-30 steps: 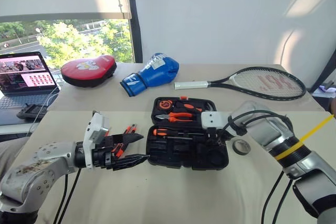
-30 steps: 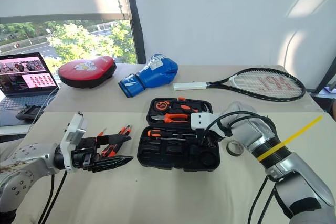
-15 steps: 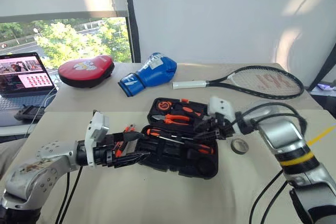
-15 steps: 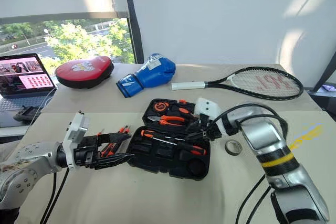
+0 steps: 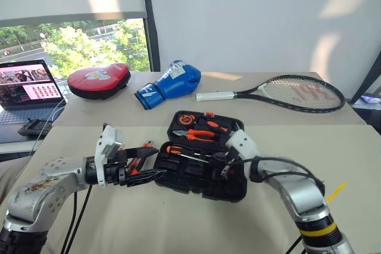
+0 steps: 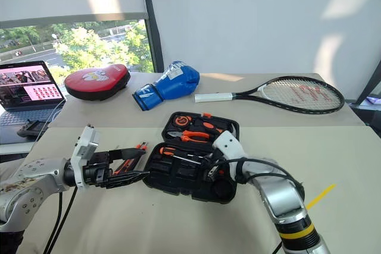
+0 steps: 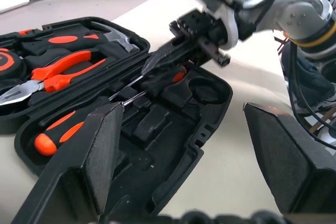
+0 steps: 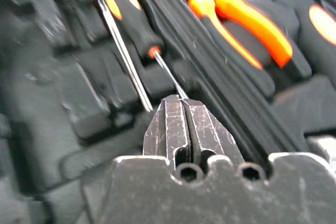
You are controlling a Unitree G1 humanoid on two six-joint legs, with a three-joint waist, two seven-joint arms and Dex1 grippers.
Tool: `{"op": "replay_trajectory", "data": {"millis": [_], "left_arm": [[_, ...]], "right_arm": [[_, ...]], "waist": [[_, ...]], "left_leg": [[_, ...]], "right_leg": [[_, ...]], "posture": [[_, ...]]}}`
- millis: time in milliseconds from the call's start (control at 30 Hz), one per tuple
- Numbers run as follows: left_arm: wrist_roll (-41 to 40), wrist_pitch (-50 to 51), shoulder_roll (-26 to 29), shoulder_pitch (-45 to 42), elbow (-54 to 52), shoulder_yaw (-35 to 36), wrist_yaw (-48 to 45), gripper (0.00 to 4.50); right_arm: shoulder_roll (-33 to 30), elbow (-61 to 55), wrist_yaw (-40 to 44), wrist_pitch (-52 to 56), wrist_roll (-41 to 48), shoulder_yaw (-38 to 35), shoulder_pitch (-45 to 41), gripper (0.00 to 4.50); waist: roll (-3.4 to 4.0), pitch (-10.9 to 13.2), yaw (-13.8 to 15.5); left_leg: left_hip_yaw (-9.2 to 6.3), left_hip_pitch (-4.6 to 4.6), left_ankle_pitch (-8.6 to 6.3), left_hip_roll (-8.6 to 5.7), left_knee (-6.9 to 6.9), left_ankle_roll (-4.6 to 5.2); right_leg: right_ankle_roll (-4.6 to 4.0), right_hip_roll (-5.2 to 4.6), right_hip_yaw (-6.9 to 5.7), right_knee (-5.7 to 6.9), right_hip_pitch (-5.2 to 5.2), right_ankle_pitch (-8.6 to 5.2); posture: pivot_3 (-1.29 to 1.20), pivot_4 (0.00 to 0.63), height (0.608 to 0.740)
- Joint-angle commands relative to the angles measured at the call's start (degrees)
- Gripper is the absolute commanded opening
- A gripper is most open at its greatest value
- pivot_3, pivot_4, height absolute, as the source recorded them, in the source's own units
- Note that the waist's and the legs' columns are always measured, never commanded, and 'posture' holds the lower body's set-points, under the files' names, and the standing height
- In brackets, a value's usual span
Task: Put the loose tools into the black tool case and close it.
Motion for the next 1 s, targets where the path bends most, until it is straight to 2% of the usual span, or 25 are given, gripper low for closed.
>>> {"op": "replay_trajectory", "data": {"millis": [33, 167, 233, 300, 367, 433, 533, 633, 700, 800, 900, 1000], "left_arm": [[1.46, -2.30, 0.84, 0.26, 0.46, 1.12, -0.40, 3.89], [2.66, -2.90, 0.46, 1.17, 0.86, 1.69, 0.58, 3.89], [3.23, -2.77, 0.02, 1.57, 0.92, 2.19, 2.29, 3.89], [5.59, -3.30, -0.30, 2.14, 0.72, 2.61, 5.83, 3.89], [6.54, -2.52, -1.21, 2.51, 0.58, 3.67, 10.01, 3.89], [7.16, -2.04, -1.93, 2.71, 0.40, 4.45, 12.84, 3.89], [8.73, 1.76, -2.50, 2.47, 0.60, 5.28, 19.90, 3.89], [5.52, 10.75, -2.88, 0.77, 0.53, 7.94, 26.64, 3.89], [7.39, 13.52, -1.58, 0.95, 0.93, 8.08, 29.20, 3.89], [11.77, 16.76, 1.08, 0.27, 2.21, 6.04, 32.83, 3.89], [13.26, 19.90, 2.38, -0.86, 5.87, 5.83, 34.15, 3.89], [13.96, 20.84, 4.11, -0.59, 8.28, 5.98, 32.46, 3.89]], "right_arm": [[-4.02, 1.04, 2.81, -3.65, -3.22, 7.81, 1.52, 0.07], [-9.30, 7.29, 6.11, -11.36, -9.00, 14.89, 1.09, 0.07], [-10.85, 9.99, 6.31, -16.01, -11.21, 15.69, 0.58, 0.07], [-11.26, 9.10, 6.42, -20.13, -9.51, 12.15, 1.09, 0.07], [-7.37, 5.23, 7.95, -22.73, 1.32, 2.92, 2.66, 0.07], [-5.18, 2.16, 9.78, -24.79, 8.49, -3.15, 3.76, 0.07], [-5.83, -4.70, 12.62, -19.67, 19.10, -11.12, 4.21, 0.07], [-8.20, -10.24, 13.34, -14.28, 27.34, -15.90, 5.11, 0.82], [-11.45, -14.48, 14.17, -10.98, 32.61, -19.68, 7.10, 1.62], [-16.30, -18.39, 15.69, -8.04, 39.39, -26.44, 10.67, 2.50], [-19.06, -21.31, 15.03, -6.71, 43.48, -30.69, 14.16, 3.49], [-19.42, -24.29, 11.73, -5.90, 46.43, -31.38, 15.12, 4.48]], "waist": [[-0.02, -0.02, -0.07], [-0.15, -0.11, -0.07], [-0.27, -0.19, -0.03], [-0.33, -0.22, 0.23], [-0.37, -0.22, 0.66], [-0.41, -0.18, 0.88], [-0.21, 0.04, 0.69], [-0.25, 0.05, 0.77], [-0.31, 0.06, 0.77], [-0.31, 0.07, 0.99], [-0.31, 0.07, 0.99], [-0.32, 0.07, 0.83]], "left_leg": [[0.00, 0.05, 0.00, 0.00, 0.00, 0.00], [-0.01, 0.25, 0.00, 0.03, -0.05, 0.00], [-0.01, 0.44, -0.01, 0.03, -0.08, 0.00], [-0.08, 0.81, -0.02, 0.06, -0.11, 0.01], [-0.14, 0.93, -0.08, 0.08, -0.11, 0.09], [-0.24, 0.87, -0.10, 0.10, -0.12, 0.12], [-0.24, 0.67, -0.11, 0.12, -0.13, 0.09], [-0.25, 0.57, -0.11, 0.14, -0.14, 0.09], [-0.28, 0.56, -0.14, 0.22, -0.15, 0.03], [-0.31, 0.50, -0.17, 0.25, -0.19, -0.02], [-0.28, 0.18, -0.15, 0.20, -0.18, -0.02], [-0.27, 0.17, -0.15, 0.23, -0.18, -0.03]], "right_leg": [[0.00, 0.04, 0.00, 0.00, 0.05, 0.00], [-0.02, 0.06, -0.01, -0.03, 0.21, -0.06], [-0.01, 0.07, 0.00, -0.04, 0.36, -0.12], [0.00, 0.05, -0.09, -0.10, 0.80, -0.23], [0.01, -0.02, -0.14, -0.15, 0.98, -0.28], [0.01, -0.08, -0.13, -0.16, 0.96, -0.27], [-0.01, -0.16, 0.00, -0.06, 0.70, -0.24], [-0.02, -0.19, 0.02, -0.01, 0.54, -0.22], [-0.02, -0.23, 0.00, -0.02, 0.52, -0.22], [-0.03, -0.30, 0.00, -0.03, 0.46, -0.23], [-0.06, -0.31, 0.01, -0.02, 0.18, -0.21], [-0.08, -0.32, 0.01, -0.02, 0.16, -0.20]], "posture": [[0.00, 0.150, 0.740], [0.00, 0.150, 0.740], [0.00, 0.150, 0.740], [0.00, 0.150, 0.740], [0.00, 0.150, 0.740], [0.00, 0.150, 0.740], [0.00, 0.150, 0.740], [0.00, 0.150, 0.740], [0.00, 0.150, 0.740], [0.00, 0.150, 0.740], [0.00, 0.150, 0.740], [0.00, 0.150, 0.740]]}}
